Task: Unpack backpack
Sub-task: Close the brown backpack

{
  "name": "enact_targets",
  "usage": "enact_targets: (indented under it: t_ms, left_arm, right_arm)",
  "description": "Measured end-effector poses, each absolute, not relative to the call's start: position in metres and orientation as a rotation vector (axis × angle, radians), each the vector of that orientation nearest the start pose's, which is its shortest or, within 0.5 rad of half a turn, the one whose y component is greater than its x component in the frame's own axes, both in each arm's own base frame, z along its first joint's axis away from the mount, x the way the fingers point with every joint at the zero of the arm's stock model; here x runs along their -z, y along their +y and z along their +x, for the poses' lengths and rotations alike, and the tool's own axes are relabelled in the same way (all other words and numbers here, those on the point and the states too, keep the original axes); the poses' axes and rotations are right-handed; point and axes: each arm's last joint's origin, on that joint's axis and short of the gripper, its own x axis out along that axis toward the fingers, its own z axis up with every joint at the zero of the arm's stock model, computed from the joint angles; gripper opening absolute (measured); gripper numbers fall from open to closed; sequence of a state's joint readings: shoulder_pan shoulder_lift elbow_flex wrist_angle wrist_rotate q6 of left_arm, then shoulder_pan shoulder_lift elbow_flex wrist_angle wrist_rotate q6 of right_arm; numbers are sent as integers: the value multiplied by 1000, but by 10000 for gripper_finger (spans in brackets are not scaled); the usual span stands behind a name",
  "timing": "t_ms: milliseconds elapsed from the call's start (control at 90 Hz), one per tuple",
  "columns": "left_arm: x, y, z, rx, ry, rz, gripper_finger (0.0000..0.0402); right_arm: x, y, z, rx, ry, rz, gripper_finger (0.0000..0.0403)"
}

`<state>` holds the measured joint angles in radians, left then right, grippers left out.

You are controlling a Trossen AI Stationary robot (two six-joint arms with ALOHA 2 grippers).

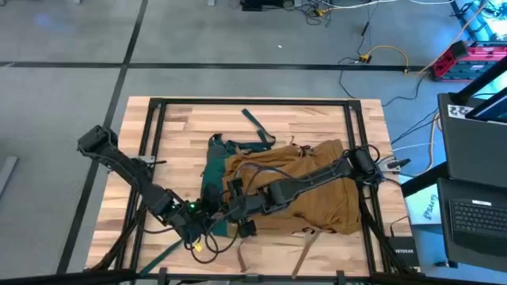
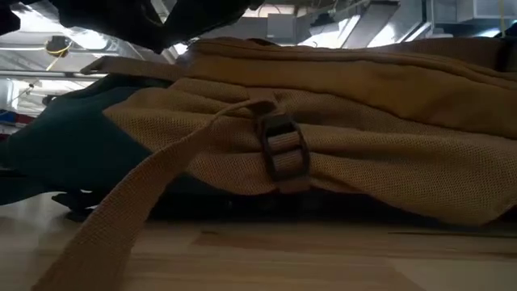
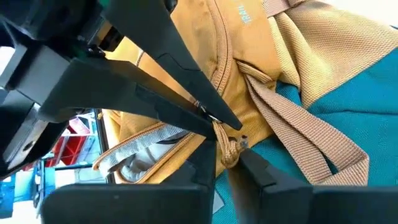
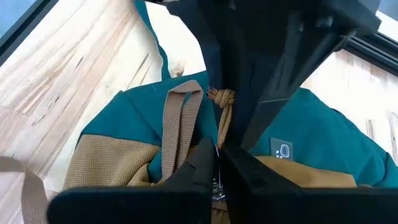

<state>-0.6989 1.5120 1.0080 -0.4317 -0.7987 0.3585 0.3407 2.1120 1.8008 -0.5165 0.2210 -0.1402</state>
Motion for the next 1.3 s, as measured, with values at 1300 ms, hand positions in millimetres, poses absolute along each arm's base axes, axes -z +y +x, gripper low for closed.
enact_targets:
  t_ms: [1300]
  left_arm:
    - [-233,-182,245,66,671,945,37]
  right_arm:
    - [-241,152,447,-178,794,-356,0]
